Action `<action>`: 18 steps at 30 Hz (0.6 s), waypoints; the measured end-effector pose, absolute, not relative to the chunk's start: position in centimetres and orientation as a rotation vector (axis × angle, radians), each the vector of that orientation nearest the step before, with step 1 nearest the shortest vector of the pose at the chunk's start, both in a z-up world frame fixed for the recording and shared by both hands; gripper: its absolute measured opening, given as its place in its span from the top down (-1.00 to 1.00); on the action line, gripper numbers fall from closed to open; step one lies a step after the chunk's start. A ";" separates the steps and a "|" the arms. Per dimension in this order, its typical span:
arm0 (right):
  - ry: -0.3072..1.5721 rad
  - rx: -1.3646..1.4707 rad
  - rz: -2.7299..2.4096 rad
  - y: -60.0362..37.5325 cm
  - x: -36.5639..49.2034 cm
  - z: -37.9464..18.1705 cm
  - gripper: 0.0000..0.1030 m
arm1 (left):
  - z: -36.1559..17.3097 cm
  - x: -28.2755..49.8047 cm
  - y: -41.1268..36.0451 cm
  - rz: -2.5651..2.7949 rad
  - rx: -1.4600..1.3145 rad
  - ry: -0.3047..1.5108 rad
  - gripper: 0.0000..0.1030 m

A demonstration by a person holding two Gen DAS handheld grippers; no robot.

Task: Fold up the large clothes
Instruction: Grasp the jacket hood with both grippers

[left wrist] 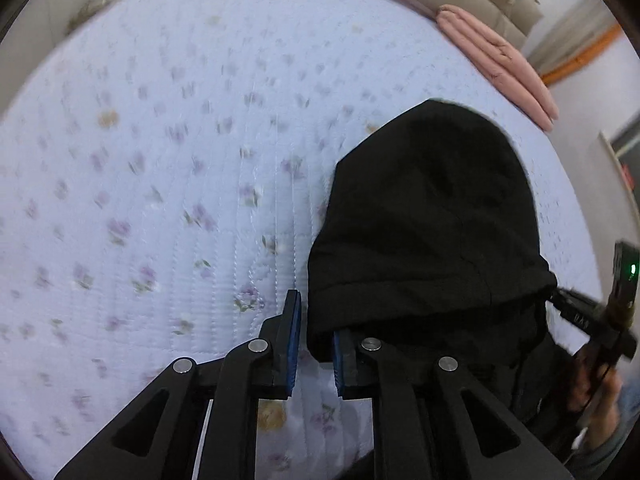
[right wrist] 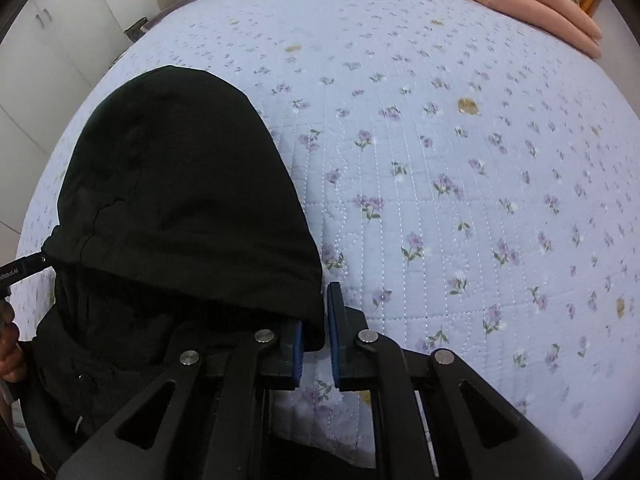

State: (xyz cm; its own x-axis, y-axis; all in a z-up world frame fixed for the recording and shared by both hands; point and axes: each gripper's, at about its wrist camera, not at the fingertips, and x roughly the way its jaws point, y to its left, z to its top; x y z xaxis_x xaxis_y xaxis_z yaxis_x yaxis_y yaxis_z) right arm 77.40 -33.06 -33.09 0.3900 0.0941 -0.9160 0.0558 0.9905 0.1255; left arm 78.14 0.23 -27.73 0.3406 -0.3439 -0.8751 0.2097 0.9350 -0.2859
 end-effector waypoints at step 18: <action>1.119 0.051 0.136 -29.5 81.1 -30.1 0.34 | -26.6 79.8 -3.5 -0.448 -0.073 1.158 0.59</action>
State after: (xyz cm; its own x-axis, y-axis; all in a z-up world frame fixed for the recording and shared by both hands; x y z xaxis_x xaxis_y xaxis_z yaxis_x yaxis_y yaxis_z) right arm 81.08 -29.54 -30.12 0.4289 0.1346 -0.8933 -0.0829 0.9905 0.1095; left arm 79.75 -3.45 -26.60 0.3236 -0.3780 -0.8674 0.3040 0.9097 -0.2830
